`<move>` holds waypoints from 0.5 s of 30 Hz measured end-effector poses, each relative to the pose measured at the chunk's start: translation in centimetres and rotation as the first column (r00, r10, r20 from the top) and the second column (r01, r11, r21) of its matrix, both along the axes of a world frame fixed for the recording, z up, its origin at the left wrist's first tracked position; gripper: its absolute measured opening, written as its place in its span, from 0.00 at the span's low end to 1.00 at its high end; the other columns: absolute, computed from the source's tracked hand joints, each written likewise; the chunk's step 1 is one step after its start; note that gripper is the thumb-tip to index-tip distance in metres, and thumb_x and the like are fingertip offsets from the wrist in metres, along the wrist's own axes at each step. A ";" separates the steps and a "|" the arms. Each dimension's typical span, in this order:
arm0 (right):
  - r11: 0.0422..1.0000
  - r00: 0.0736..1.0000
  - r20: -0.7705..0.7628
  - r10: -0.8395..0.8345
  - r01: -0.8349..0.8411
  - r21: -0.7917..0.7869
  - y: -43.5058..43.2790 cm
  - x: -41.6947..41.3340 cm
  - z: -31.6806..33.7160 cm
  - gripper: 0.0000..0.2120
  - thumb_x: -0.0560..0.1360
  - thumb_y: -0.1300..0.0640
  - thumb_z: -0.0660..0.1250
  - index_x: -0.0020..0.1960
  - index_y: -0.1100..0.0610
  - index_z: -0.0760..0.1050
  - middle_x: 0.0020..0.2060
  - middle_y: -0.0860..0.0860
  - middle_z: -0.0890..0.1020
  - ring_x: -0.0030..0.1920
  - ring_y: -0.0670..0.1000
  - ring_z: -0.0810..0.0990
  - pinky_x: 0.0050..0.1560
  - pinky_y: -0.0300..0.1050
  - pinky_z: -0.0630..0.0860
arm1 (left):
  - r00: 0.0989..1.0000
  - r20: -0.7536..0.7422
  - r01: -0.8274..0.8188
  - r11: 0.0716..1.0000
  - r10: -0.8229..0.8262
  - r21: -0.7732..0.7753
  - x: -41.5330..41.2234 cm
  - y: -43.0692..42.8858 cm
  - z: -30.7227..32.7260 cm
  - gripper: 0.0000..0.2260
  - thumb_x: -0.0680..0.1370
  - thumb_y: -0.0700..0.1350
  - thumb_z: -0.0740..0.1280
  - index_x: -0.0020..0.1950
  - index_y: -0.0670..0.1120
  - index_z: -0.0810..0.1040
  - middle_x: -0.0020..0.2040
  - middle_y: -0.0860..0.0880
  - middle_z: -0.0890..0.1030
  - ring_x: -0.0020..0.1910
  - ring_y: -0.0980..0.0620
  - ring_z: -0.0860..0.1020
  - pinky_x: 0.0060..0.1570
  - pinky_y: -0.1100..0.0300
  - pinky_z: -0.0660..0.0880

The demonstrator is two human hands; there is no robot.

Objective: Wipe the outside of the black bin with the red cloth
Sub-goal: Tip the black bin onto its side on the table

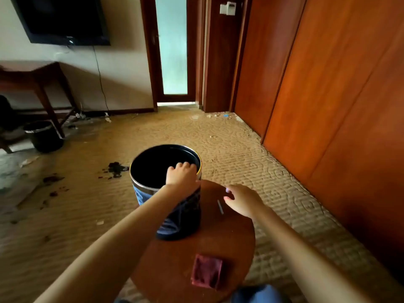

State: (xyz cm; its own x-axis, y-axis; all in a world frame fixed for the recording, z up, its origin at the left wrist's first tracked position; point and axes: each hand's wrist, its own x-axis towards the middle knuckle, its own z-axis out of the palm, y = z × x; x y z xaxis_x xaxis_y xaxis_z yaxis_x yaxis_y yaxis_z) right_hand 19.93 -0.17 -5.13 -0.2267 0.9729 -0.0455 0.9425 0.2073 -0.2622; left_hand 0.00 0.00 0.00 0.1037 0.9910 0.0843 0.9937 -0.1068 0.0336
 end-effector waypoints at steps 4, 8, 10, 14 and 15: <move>0.999 0.999 -0.030 0.031 -0.032 -0.034 -1.7 -2.0 -2.1 0.16 0.78 0.49 0.60 0.62 0.55 0.72 0.56 0.52 0.78 0.57 0.53 0.76 0.55 0.46 0.70 | 0.990 0.080 -0.110 0.992 0.115 -0.064 -1.7 -0.5 -1.6 0.19 0.81 0.55 0.58 0.61 0.43 0.74 0.63 0.43 0.74 0.64 0.42 0.70 0.59 0.51 0.68; 0.998 0.998 -0.057 0.032 -0.035 -0.055 -2.1 -3.2 -4.2 0.15 0.77 0.49 0.61 0.62 0.54 0.73 0.57 0.51 0.77 0.57 0.53 0.76 0.56 0.47 0.71 | 0.986 0.151 -0.067 0.997 0.071 -0.031 -1.4 -1.1 -3.0 0.15 0.82 0.51 0.57 0.58 0.42 0.77 0.60 0.43 0.76 0.61 0.42 0.73 0.54 0.52 0.69; 0.997 0.998 -0.060 0.033 -0.037 -0.069 -2.3 -3.7 -5.0 0.15 0.77 0.49 0.61 0.62 0.54 0.73 0.58 0.50 0.77 0.58 0.53 0.75 0.56 0.47 0.71 | 0.980 0.185 -0.073 0.997 0.069 0.018 -1.4 -1.1 -3.2 0.14 0.81 0.49 0.58 0.56 0.42 0.78 0.57 0.43 0.77 0.59 0.42 0.74 0.52 0.52 0.70; 0.991 0.992 -0.123 -0.009 -0.007 -0.130 -2.8 -4.2 -6.3 0.15 0.78 0.50 0.61 0.62 0.53 0.73 0.59 0.52 0.77 0.61 0.53 0.74 0.58 0.48 0.72 | 0.960 0.271 -0.092 0.994 0.073 0.057 -1.4 -1.3 -3.3 0.12 0.80 0.48 0.62 0.50 0.40 0.79 0.52 0.44 0.78 0.54 0.42 0.76 0.46 0.53 0.70; 0.988 0.989 -0.143 -0.021 -0.001 -0.153 -3.0 -4.3 -6.7 0.15 0.78 0.50 0.61 0.62 0.53 0.73 0.60 0.52 0.77 0.61 0.53 0.75 0.59 0.47 0.72 | 0.956 0.286 -0.092 0.994 0.070 0.065 -1.4 -1.3 -3.3 0.12 0.80 0.48 0.62 0.49 0.40 0.79 0.51 0.43 0.78 0.53 0.42 0.76 0.46 0.52 0.71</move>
